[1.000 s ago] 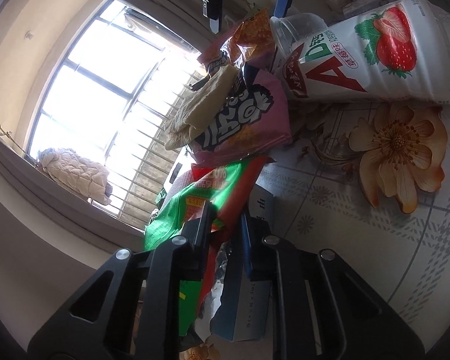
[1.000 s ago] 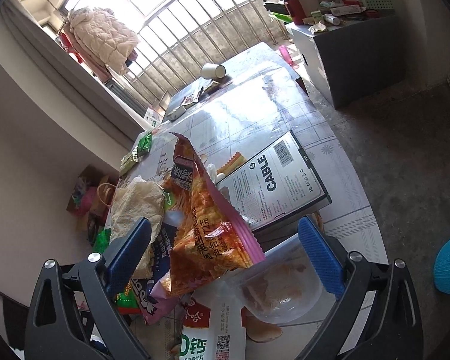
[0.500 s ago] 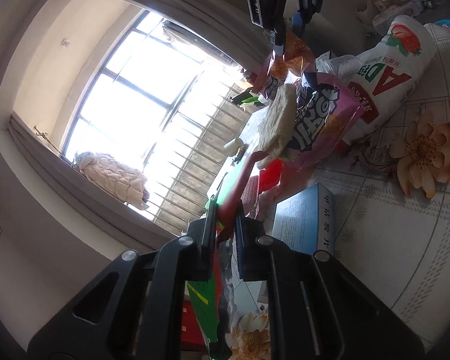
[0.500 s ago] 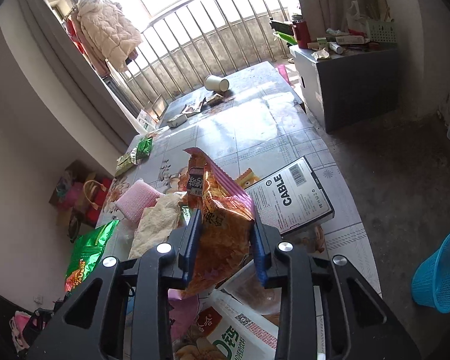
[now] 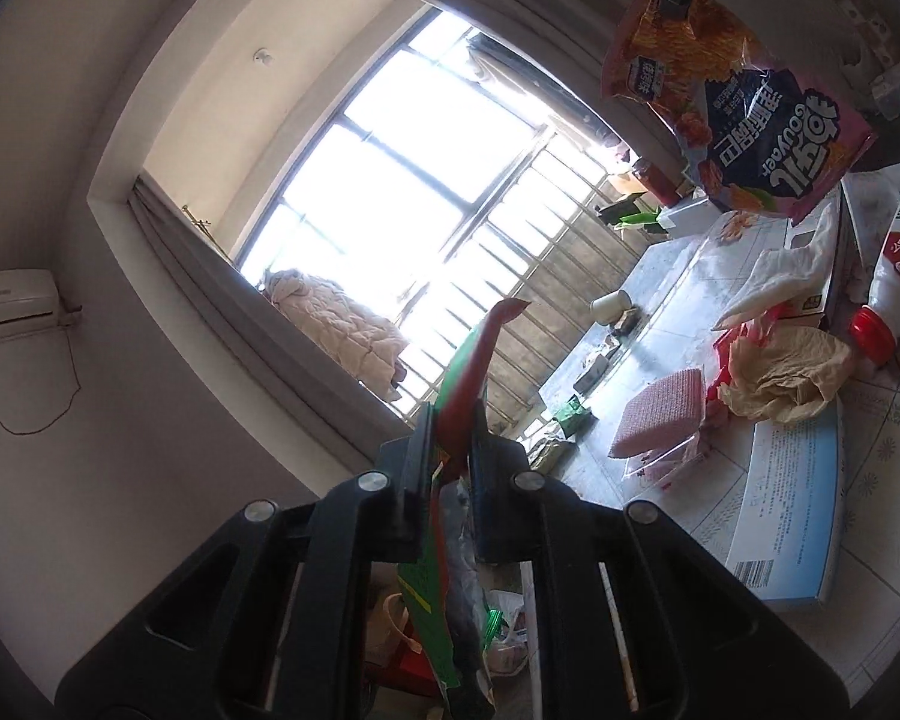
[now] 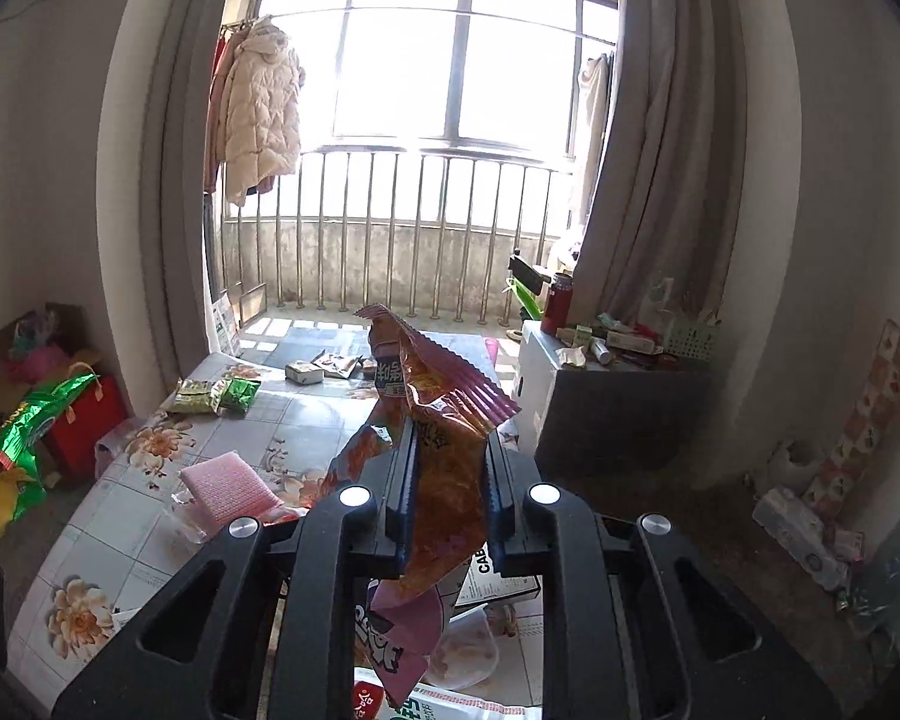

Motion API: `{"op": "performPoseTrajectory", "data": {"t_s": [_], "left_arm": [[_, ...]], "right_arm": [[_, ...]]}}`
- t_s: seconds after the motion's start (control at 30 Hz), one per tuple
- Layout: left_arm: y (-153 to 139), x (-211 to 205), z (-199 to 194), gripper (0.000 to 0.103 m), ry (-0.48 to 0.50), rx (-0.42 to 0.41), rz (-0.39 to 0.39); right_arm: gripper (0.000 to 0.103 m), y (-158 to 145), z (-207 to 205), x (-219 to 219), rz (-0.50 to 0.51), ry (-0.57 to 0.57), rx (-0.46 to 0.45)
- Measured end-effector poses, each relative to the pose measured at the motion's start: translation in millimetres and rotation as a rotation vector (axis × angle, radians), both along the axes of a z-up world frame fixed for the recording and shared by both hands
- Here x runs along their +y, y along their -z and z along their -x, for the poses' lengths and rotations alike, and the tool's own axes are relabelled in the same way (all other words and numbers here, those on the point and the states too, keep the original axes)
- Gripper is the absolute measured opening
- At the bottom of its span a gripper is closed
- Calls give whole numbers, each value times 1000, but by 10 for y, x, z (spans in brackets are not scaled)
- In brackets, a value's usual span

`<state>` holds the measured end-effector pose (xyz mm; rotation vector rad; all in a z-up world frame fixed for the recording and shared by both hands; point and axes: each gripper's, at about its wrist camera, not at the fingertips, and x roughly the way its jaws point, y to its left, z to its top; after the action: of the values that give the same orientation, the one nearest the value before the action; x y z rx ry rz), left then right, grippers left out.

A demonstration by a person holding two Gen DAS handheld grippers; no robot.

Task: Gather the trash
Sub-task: 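Carry both held bags over to the blue mesh wastebasket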

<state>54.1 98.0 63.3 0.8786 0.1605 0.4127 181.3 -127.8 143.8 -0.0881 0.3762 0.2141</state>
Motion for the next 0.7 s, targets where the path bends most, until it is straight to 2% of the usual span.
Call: {"op": "performPoseTrajectory", "data": {"t_s": [0.17,0.27,0.37,0.5,0.7], "left_arm": [[-407,87,35,9,-19,-102,-2],[-701,74,73,9,10,-144,48],[-979,8,86,9,81,-151,156],[-1300,-217,50,9,237,-117,332],[-1586,-803,-275,9,512,44,597]], "right_arm": [[18,-224,122,-332,-118,24,-33],[18,-303,253,-630,-183,48,-49],[18,-350,414,-969,-225,89,-69],[18,-332,639,-1451,-236,189,-99],[18,-181,1033,-2234,-205,384,-106]]}}
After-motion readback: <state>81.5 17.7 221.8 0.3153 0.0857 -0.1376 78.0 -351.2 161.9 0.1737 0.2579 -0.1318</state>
